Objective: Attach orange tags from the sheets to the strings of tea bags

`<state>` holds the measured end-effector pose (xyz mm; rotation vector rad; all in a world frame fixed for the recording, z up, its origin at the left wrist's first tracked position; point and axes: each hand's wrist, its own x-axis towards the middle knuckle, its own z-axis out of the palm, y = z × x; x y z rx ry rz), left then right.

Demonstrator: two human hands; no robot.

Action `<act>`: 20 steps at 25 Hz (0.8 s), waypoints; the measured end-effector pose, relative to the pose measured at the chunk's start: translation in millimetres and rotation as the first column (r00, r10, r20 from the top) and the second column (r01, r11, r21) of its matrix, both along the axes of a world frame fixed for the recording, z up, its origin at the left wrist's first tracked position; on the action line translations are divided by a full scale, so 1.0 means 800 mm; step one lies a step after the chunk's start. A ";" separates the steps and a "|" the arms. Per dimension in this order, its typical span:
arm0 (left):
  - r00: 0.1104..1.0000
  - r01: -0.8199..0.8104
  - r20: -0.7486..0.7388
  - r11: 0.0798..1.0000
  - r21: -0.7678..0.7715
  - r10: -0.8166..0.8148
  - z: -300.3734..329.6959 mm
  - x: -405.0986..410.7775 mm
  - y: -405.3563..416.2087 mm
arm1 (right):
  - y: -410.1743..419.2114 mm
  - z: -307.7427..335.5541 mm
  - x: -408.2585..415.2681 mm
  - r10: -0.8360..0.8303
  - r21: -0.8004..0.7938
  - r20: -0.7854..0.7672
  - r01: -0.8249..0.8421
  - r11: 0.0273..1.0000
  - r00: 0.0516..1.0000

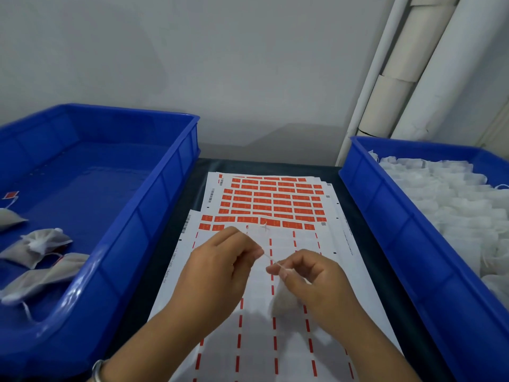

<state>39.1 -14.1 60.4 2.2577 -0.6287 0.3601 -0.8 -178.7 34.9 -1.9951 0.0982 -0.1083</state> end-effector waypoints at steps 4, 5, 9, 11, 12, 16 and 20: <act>0.991 -0.116 -0.090 0.979 -0.170 0.102 -0.008 0.004 -0.005 | 0.000 -0.005 -0.002 0.058 -0.053 -0.126 -0.065 0.996 0.990; 0.984 -0.148 -0.126 0.969 -0.200 0.124 -0.010 0.007 -0.004 | -0.002 -0.006 -0.004 0.069 -0.097 -0.155 -0.084 0.992 0.985; 0.916 -0.316 -0.349 0.894 -0.317 0.199 -0.030 0.013 0.010 | -0.016 -0.005 -0.006 0.051 -0.099 -0.207 -0.073 0.992 0.977; 0.857 -0.381 -0.469 0.877 -0.294 0.215 -0.040 0.011 0.017 | -0.016 0.001 -0.009 0.163 0.269 -0.238 -0.096 0.958 0.957; 0.844 -0.363 -0.495 0.899 -0.244 0.206 -0.043 0.006 0.019 | -0.015 0.002 -0.008 0.221 0.482 -0.217 -0.092 0.872 0.951; 0.956 0.050 -0.294 0.990 0.134 -0.008 -0.043 -0.027 0.019 | -0.004 0.002 -0.002 0.163 0.834 -0.175 0.058 0.549 0.971; 0.965 0.252 -0.030 0.892 0.375 -0.260 -0.025 -0.042 0.019 | 0.013 0.001 -0.006 0.120 0.325 -0.176 -0.057 0.944 0.977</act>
